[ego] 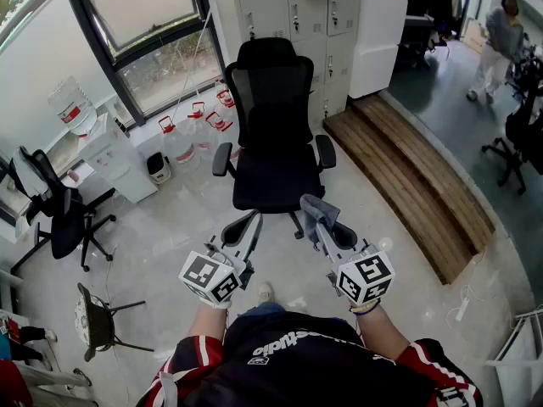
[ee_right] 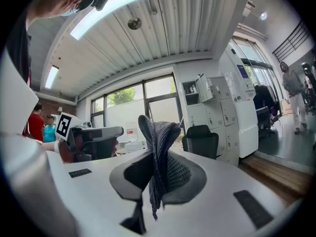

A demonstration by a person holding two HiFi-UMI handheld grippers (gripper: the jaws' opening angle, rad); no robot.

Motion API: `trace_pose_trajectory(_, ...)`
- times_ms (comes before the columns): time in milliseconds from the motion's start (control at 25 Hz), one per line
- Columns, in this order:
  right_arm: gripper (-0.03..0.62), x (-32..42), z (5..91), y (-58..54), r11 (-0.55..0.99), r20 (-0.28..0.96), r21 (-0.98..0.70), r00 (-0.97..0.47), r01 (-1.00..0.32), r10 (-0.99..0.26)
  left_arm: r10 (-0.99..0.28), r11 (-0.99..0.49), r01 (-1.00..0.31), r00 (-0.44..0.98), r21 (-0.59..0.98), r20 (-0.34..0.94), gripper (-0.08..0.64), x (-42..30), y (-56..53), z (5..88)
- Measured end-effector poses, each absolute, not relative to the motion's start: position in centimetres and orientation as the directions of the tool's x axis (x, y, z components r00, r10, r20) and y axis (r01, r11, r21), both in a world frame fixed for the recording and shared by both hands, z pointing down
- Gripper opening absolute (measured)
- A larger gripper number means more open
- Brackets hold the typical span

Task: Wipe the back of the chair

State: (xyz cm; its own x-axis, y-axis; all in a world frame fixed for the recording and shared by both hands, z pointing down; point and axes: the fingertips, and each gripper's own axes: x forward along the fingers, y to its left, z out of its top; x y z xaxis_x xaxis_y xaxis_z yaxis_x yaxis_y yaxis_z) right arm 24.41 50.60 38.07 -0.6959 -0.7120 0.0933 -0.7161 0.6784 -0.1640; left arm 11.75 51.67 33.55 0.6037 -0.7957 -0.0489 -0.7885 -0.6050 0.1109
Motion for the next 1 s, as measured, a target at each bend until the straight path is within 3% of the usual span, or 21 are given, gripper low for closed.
trace_pose_trajectory(1000,0.058,21.4,40.9,47.8,0.699,0.128,-0.181,-0.721,-0.692,-0.681,-0.818,-0.571,-0.807,0.575,0.154,-0.020,0.023,9.0,48.6,35.7)
